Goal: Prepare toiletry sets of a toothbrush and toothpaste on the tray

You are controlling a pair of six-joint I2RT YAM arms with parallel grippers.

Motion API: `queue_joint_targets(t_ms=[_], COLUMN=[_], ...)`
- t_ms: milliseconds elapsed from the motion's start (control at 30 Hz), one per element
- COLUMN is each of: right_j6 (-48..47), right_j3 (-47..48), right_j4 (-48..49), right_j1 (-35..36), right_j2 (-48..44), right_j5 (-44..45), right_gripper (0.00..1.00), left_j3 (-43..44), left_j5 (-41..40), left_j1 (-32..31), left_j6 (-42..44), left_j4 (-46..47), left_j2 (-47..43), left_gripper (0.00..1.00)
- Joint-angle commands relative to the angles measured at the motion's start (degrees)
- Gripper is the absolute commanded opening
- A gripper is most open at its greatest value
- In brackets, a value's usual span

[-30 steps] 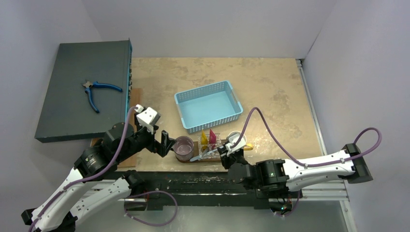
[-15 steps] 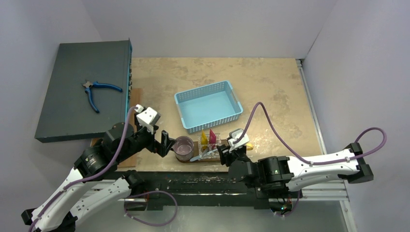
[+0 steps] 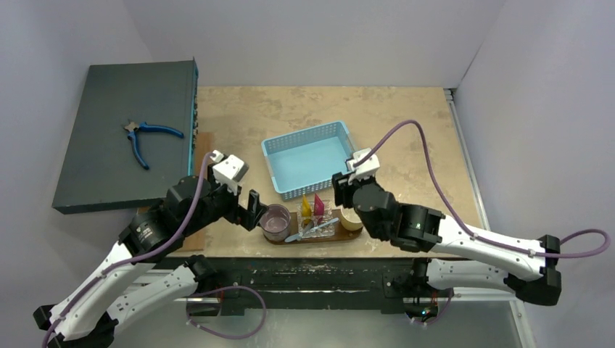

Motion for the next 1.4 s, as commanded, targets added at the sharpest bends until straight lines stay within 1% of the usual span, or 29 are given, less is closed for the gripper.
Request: queue_joint_targets(t_ms=[0, 200, 267, 333, 400, 533, 633, 767, 867, 967, 1000, 1033, 1167, 1367], right_j6=[-7.05, -8.86, -8.30, -7.42, -6.76, -6.67, -6.67, -6.67, -6.67, -6.67, -5.83, -5.95, -6.47, -6.47], right_j3=[6.65, 13.65, 15.57, 17.59, 19.27, 22.90, 25.04, 24.35, 20.77, 17.52, 16.30, 15.00, 9.40, 3.55], right_j4=[3.66, 3.77, 3.83, 3.35, 3.11, 2.47, 1.60, 2.34, 4.35, 5.09, 5.44, 6.04, 9.40, 12.76], right_j1=[-9.36, -23.16, -28.10, -33.09, -37.80, -46.84, -50.68, -51.94, -51.99, -51.94, -51.93, -51.94, -51.88, -51.91], right_j2=[1.56, 5.75, 6.55, 7.17, 7.31, 7.67, 7.81, 5.44, 1.26, -2.47, -3.78, -5.02, -10.52, -17.16], right_j5=[-12.42, -23.12, -27.63, -31.24, -34.50, -40.10, -41.27, -42.41, -42.34, -41.95, -41.45, -41.61, -46.24, -48.82], right_gripper=[0.56, 0.59, 0.61, 0.62, 0.62, 0.62, 0.62, 0.62, 0.62, 0.62, 0.66, 0.68, 0.74, 0.74], left_j3=[5.57, 11.88, 14.49, 17.20, 19.60, 24.25, 26.82, 28.58, 24.70, 20.45, 19.62, 18.78, 14.20, 9.06], left_j5=[-3.02, -8.21, -8.79, -6.31, -2.81, -7.59, -7.67, -5.86, -5.09, -5.05, -5.05, -4.98, -2.69, 1.62], left_j1=[-0.17, -0.01, 1.04, 4.71, 10.31, 12.05, 13.83, 14.20, 14.18, 14.18, 14.18, 14.20, 14.18, 14.20], left_j6=[-0.84, 0.76, 1.47, 1.71, 1.19, 1.96, 1.93, 3.42, 4.16, 4.34, 4.27, 4.18, 4.19, 4.11], left_j4=[0.90, -0.29, -0.19, -0.20, 0.05, 1.82, 3.67, 4.62, 8.83, 10.11, 9.84, 9.61, 10.47, 12.42], left_j2=[3.29, 8.32, 10.37, 12.61, 14.54, 17.76, 18.77, 17.63, 12.73, 8.82, 7.84, 6.94, 2.90, -1.82], left_gripper=[1.00, 1.00, 1.00, 1.00, 1.00, 1.00, 1.00, 1.00, 1.00, 1.00, 1.00, 1.00, 1.00, 1.00])
